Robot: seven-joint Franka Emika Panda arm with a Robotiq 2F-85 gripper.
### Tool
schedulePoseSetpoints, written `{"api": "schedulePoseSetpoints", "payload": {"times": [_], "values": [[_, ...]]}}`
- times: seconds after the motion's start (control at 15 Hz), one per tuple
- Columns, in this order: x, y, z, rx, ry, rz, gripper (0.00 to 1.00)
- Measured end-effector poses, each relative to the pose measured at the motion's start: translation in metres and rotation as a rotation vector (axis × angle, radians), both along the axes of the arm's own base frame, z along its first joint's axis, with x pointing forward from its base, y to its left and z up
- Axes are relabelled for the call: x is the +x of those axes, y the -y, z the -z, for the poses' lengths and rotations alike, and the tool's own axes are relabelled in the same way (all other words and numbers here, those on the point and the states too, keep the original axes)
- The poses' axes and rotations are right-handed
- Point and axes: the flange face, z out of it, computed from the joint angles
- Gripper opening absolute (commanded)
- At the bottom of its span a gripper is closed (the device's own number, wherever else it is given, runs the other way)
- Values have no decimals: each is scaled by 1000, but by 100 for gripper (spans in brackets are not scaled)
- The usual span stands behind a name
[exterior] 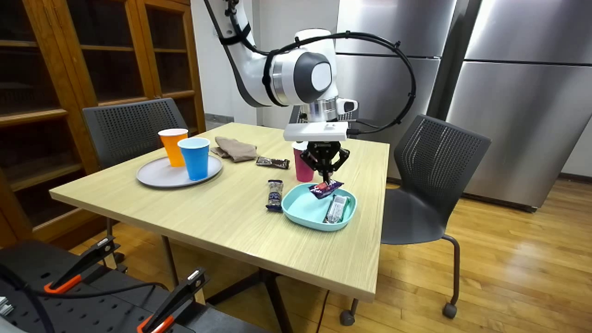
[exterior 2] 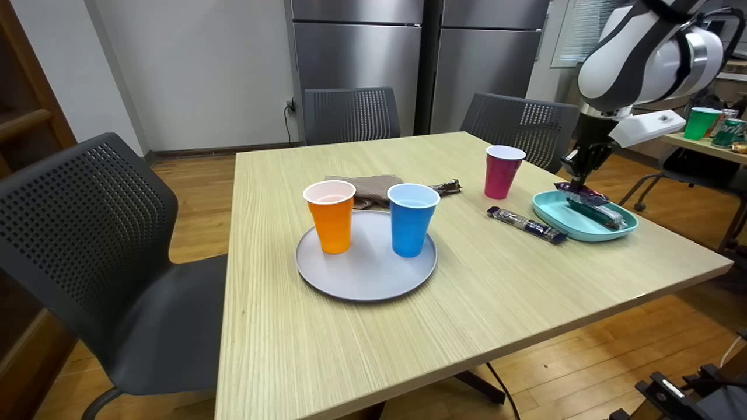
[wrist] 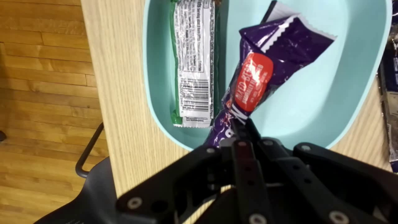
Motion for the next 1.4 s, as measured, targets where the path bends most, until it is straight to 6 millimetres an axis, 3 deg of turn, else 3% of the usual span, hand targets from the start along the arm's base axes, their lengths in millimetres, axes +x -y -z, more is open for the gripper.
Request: {"api": "schedulePoseSetpoints", "payload": {"times": [0.27, 0.33, 0.53, 1.0, 1.13, 1.4], "values": [[-2, 0, 2, -13, -21, -87, 0], [-3, 1, 2, -16, -26, -106, 27], [-5, 5, 3, -25, -37, -140, 41], [-3, 8, -10, -16, -13, -121, 95], [0, 6, -19, -7, 4, -114, 100], [3, -9, -22, 18, -5, -127, 100]]}}
